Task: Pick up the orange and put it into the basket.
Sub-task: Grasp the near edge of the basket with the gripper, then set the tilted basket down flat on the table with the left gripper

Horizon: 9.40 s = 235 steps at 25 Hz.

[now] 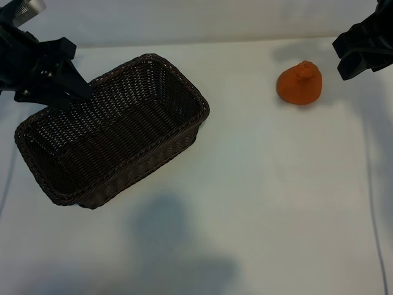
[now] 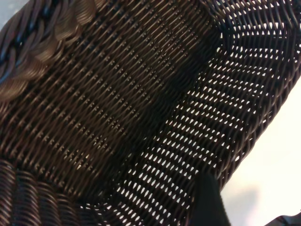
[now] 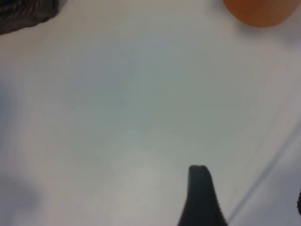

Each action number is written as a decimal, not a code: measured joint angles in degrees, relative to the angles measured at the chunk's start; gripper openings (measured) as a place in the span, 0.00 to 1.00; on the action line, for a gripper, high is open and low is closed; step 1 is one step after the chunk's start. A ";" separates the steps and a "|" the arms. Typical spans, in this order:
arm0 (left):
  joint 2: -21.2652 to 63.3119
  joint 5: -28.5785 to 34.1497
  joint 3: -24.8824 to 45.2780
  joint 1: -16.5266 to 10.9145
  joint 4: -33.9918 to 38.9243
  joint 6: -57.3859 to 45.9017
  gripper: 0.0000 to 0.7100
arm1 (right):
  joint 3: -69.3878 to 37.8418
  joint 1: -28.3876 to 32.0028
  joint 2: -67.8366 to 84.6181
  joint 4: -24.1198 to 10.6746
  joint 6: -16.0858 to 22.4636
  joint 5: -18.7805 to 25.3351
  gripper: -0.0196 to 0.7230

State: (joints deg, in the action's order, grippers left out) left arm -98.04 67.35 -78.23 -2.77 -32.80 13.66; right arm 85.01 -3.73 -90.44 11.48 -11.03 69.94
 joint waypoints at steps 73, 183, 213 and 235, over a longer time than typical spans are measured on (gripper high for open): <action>6.57 -27.51 24.23 -6.46 21.21 -29.39 0.70 | 0.00 0.00 0.00 0.15 0.00 -0.17 0.66; -7.65 0.00 -11.40 15.76 13.56 -19.26 0.22 | 0.00 0.00 0.00 3.24 0.00 -0.94 0.66; -25.21 -8.45 -14.67 17.19 15.04 -18.34 0.22 | 0.00 0.00 0.00 3.24 0.00 -0.94 0.66; -27.58 -11.15 -14.67 17.19 12.24 -18.28 0.22 | 0.00 0.00 0.00 3.24 0.00 -1.10 0.66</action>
State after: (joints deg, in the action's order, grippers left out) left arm -125.62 56.21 -92.89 14.43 -20.57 -4.62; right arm 85.01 -3.73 -90.44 14.72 -11.03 68.84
